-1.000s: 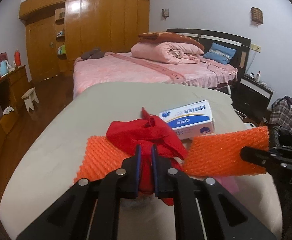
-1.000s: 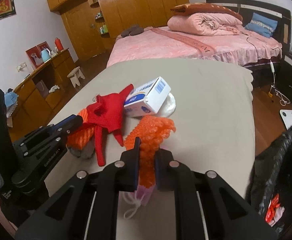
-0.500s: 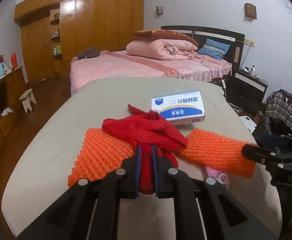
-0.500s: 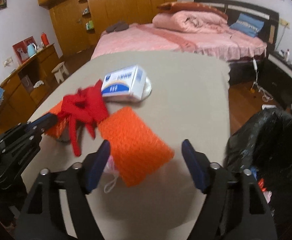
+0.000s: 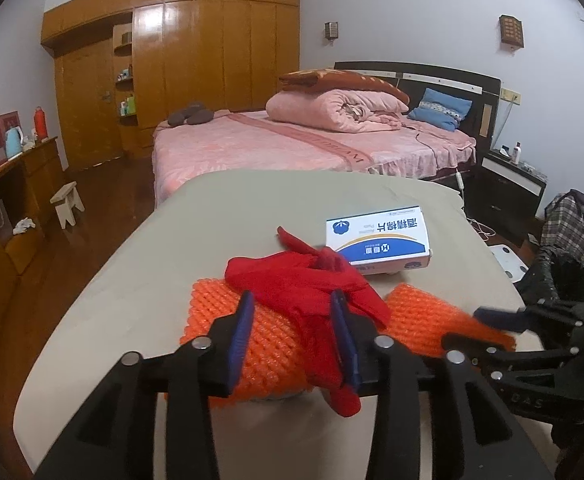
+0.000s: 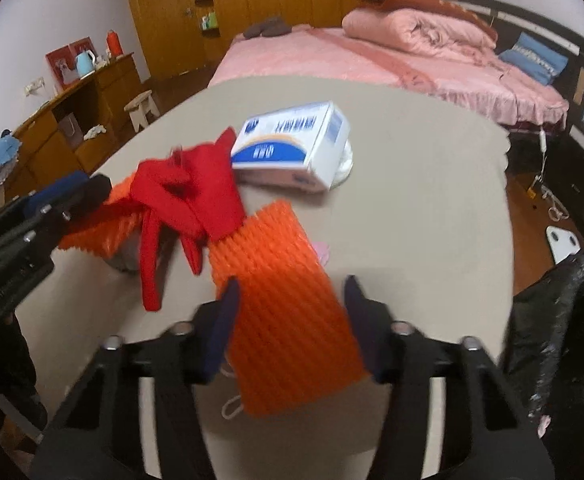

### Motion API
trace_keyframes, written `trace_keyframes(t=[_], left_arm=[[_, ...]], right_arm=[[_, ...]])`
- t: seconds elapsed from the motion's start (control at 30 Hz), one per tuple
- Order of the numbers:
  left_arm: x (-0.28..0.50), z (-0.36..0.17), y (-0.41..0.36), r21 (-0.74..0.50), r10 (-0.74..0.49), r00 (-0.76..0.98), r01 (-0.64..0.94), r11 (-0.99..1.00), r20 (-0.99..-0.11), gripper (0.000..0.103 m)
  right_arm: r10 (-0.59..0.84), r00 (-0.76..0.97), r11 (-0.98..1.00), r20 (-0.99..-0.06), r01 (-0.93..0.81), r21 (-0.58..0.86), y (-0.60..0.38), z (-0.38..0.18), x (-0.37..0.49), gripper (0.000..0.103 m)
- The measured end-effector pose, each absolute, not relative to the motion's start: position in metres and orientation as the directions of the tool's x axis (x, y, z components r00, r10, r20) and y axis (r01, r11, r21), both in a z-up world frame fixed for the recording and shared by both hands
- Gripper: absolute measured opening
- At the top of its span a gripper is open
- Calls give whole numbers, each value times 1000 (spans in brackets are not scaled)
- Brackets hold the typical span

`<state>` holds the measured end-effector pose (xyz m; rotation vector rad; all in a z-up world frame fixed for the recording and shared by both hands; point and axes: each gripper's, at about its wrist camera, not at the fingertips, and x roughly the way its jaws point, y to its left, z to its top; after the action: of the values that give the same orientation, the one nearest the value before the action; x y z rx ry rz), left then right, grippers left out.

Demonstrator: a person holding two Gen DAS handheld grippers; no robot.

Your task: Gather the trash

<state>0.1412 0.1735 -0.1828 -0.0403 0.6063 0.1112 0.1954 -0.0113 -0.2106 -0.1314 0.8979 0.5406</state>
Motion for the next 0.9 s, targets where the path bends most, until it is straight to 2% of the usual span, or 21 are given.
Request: trace_keyframes(t=[0.03, 0.13, 0.37, 0.6, 0.73, 0.9], left_arm=[[141, -183, 173, -3, 94, 816, -117, 993, -571, 42], [139, -184, 173, 2, 102, 813, -123, 992, -573, 46], [128, -179, 181, 8, 131, 817, -153, 988, -562, 56], [124, -186, 212, 31, 204, 790, -228, 973, -578, 56], [132, -204, 226, 6, 192, 757, -241, 970, -625, 56], [138, -215, 229, -11, 175, 749, -236, 972, -639, 56]], right_arm=[[401, 495, 858, -771, -498, 126, -13, -211, 195, 30], [419, 498, 857, -760, -493, 149, -19, -208, 191, 24], [451, 526, 862, -721, -467, 198, -32, -190, 185, 23], [443, 542, 866, -714, -464, 186, -29, -185, 186, 23], [435, 533, 870, -726, -456, 186, -25, -191, 187, 23], [427, 520, 870, -739, -458, 181, -19, -198, 186, 23]])
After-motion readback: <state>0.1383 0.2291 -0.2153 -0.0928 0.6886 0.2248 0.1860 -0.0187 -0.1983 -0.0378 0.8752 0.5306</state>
